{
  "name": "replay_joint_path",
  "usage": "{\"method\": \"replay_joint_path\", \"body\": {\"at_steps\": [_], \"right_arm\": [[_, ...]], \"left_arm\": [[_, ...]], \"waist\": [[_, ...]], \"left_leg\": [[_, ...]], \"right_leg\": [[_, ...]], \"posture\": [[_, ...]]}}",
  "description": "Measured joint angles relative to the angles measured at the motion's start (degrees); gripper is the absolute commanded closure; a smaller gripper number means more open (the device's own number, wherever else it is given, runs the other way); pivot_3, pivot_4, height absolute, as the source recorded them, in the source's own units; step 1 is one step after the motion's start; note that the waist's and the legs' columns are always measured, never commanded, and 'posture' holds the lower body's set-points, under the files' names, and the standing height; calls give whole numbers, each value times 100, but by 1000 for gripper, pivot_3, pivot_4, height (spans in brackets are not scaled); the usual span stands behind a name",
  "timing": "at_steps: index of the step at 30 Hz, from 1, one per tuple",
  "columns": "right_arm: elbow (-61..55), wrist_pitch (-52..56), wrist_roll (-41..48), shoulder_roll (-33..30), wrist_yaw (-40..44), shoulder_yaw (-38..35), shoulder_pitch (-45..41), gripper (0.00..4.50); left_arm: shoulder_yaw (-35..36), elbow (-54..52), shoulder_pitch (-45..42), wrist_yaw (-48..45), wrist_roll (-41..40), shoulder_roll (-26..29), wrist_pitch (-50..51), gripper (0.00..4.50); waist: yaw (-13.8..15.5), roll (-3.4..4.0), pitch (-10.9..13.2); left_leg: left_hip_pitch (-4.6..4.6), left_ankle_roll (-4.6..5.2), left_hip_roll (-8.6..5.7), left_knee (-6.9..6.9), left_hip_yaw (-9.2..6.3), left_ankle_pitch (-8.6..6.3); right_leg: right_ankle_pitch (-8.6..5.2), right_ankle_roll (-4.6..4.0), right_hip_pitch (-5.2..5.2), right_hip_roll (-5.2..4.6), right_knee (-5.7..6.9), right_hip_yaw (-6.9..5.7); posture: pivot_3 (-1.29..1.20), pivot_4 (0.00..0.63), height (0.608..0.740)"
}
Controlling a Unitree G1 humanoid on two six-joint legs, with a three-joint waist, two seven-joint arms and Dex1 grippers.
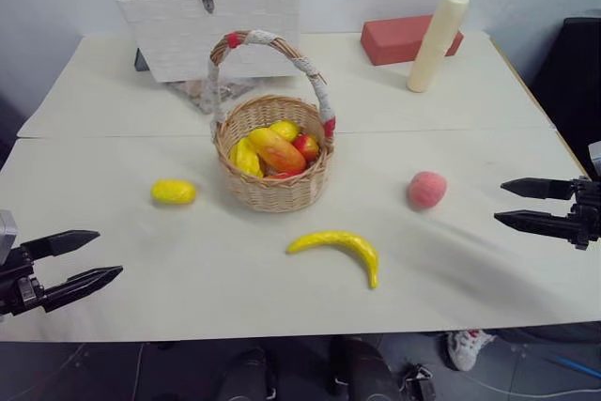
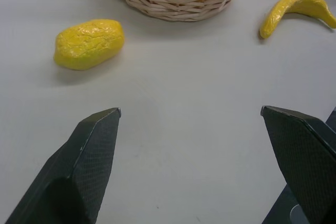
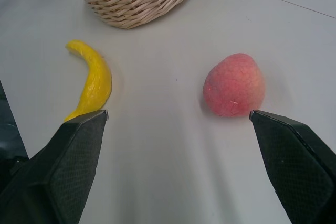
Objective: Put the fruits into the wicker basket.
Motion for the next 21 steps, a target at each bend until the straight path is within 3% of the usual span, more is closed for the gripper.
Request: {"method": "replay_joint_path", "body": {"at_steps": [16, 21], "right_arm": [[189, -473, -398, 2, 48, 17, -24, 32], [149, -461, -389, 33, -11, 16, -28, 32]], "left_arm": [[-234, -40, -109, 174, 274, -78, -138, 0], [-348, 151, -493, 209, 335, -26, -261, 0]], "waist": [[-96, 0, 0], [-95, 0, 0]], "left_leg": [[1, -3, 0, 3, 19, 3], [2, -6, 0, 5, 30, 6]], "right_leg": [[0, 0, -20, 4, 25, 19], [-1, -1, -32, 9, 39, 33]], "posture": [[0, 150, 740], [0, 150, 740]]}}
